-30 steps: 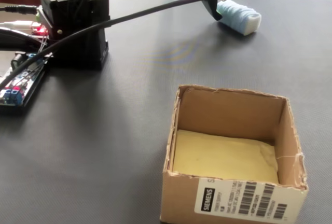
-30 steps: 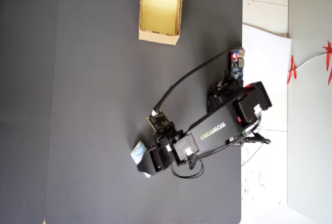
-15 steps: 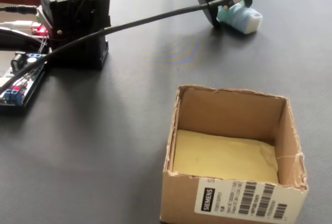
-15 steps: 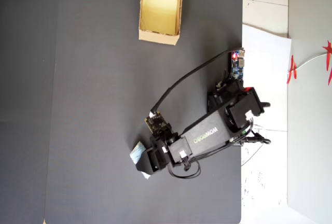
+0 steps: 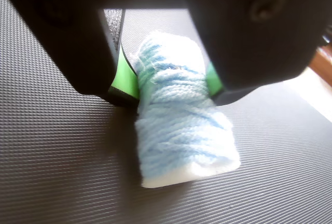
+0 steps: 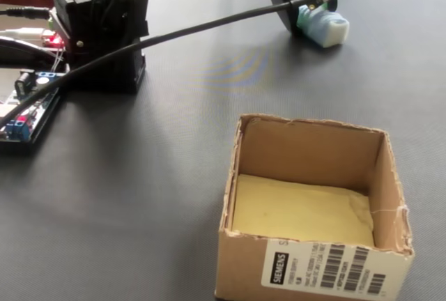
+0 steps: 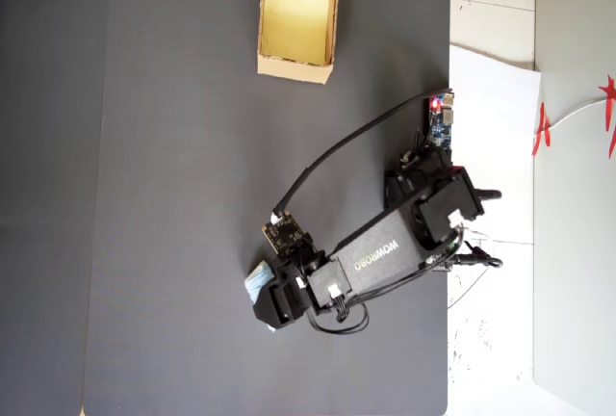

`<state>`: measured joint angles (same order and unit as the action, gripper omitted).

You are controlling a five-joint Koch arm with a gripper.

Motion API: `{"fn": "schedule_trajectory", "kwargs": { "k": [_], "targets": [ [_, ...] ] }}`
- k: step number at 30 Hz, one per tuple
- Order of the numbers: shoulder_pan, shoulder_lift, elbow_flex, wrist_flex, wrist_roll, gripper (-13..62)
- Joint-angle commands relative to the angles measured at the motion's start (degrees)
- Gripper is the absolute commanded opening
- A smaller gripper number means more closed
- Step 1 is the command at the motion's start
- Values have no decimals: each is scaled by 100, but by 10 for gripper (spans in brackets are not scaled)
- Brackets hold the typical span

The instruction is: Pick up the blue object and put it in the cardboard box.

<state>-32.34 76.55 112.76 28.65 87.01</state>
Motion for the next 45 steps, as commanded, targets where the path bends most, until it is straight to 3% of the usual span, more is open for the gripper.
{"fn": "schedule_trajectory", "kwargs": {
  "k": [1, 6, 16, 45],
  "targets": [
    [-88, -132, 9, -18, 510, 149],
    [-79, 9, 264, -510, 387, 55],
    [167, 457, 360, -923, -53, 58],
    [3278, 3428, 2259, -2584, 35, 59]
  ]
}}
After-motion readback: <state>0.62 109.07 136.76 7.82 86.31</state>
